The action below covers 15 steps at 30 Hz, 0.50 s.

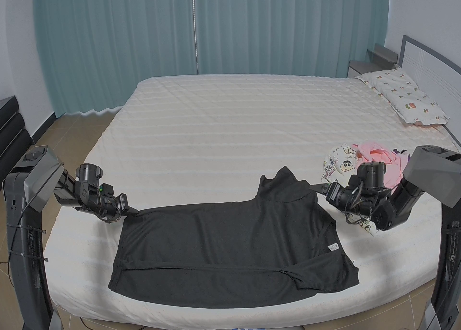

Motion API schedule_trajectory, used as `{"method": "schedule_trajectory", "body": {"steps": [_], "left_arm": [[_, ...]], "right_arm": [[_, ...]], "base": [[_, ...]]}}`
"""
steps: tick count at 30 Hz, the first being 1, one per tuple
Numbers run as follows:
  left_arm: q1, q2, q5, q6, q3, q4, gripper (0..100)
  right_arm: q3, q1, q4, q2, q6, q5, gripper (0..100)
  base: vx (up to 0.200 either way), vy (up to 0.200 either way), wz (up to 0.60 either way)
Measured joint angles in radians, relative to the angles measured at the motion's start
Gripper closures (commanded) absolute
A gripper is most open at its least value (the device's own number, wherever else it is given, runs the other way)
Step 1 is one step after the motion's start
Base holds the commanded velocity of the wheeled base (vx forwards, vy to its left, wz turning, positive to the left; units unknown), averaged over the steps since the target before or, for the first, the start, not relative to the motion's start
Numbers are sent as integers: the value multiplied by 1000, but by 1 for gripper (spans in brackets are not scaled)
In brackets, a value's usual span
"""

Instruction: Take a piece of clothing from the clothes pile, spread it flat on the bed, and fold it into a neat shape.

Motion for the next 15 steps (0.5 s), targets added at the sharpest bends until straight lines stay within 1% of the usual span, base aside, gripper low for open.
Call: {"method": "schedule_trajectory", "body": {"steps": [3,8,12,15], "left_arm": [[0,-5,0,-13,3,0,100],[0,-11,0,-30,6,0,100],[1,-15,0,-37,9,0,100],[1,-17,0,-40,11,0,100]], "right_arm": [[-143,0,125,37,-54,-17,0],[-356,1,267,123,-131,-39,0],[-468,4,308,196,-214,-41,0],[-524,8,323,246,-256,-31,0]], "base": [[0,0,0],[0,0,0],[0,0,0],[0,0,0]]}}
